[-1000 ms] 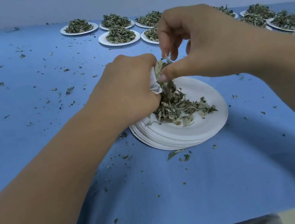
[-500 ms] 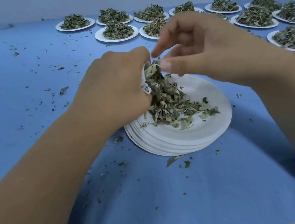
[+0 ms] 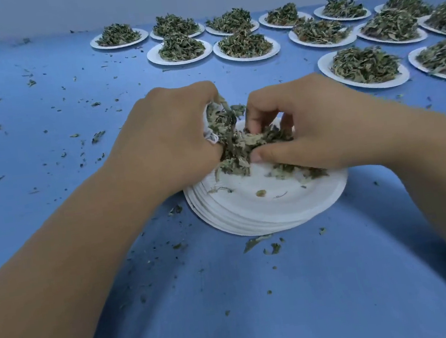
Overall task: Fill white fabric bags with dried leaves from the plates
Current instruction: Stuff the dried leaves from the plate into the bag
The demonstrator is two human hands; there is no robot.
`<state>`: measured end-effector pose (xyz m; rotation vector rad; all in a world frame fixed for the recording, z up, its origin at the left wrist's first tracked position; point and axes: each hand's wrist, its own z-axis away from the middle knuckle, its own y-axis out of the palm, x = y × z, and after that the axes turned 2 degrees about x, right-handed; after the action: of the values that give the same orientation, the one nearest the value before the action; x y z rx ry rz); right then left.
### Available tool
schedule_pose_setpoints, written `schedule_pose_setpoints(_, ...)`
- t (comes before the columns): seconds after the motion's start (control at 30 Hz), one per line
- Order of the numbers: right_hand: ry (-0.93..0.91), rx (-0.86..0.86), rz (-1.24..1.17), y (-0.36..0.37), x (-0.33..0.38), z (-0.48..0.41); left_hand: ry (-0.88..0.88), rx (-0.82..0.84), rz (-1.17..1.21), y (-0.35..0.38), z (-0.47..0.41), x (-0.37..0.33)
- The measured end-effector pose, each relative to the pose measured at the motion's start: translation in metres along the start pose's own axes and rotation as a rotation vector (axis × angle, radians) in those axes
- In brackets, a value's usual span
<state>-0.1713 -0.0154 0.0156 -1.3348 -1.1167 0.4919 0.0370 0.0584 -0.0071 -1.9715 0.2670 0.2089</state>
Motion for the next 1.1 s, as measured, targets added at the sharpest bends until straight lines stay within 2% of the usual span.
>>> schedule_pose_setpoints(0.1,0.049,-0.036,-0.014,-0.006,-0.004,0.004,-0.029,0.000,-0.037,0.002,-0.002,0.002)
schedule_pose_setpoints(0.2,0.095,0.041,-0.055,0.002,0.010,0.003,-0.031,-0.015,-0.070,0.003,0.000,-0.001)
schedule_pose_setpoints(0.3,0.060,0.023,0.071,0.023,0.020,-0.004,-0.049,-0.010,-0.042,0.002,0.001,-0.001)
schedule_pose_setpoints(0.43,0.064,-0.053,0.058,0.026,0.022,-0.010,-0.083,0.033,-0.054,0.003,0.000,-0.002)
schedule_pose_setpoints(0.63,0.022,-0.068,0.130,0.017,0.011,0.008,-0.080,0.025,-0.066,0.001,-0.001,-0.001)
schedule_pose_setpoints(0.77,0.038,-0.034,0.052,0.030,0.015,0.016,-0.049,-0.004,-0.083,0.003,0.001,-0.003)
schedule_pose_setpoints(0.9,0.097,-0.154,0.071,0.028,0.017,0.012,-0.029,0.017,-0.110,0.003,0.001,-0.005)
schedule_pose_setpoints(1.1,0.093,0.011,0.067,0.003,0.008,0.034,0.000,-0.005,-0.143,0.001,0.000,-0.002)
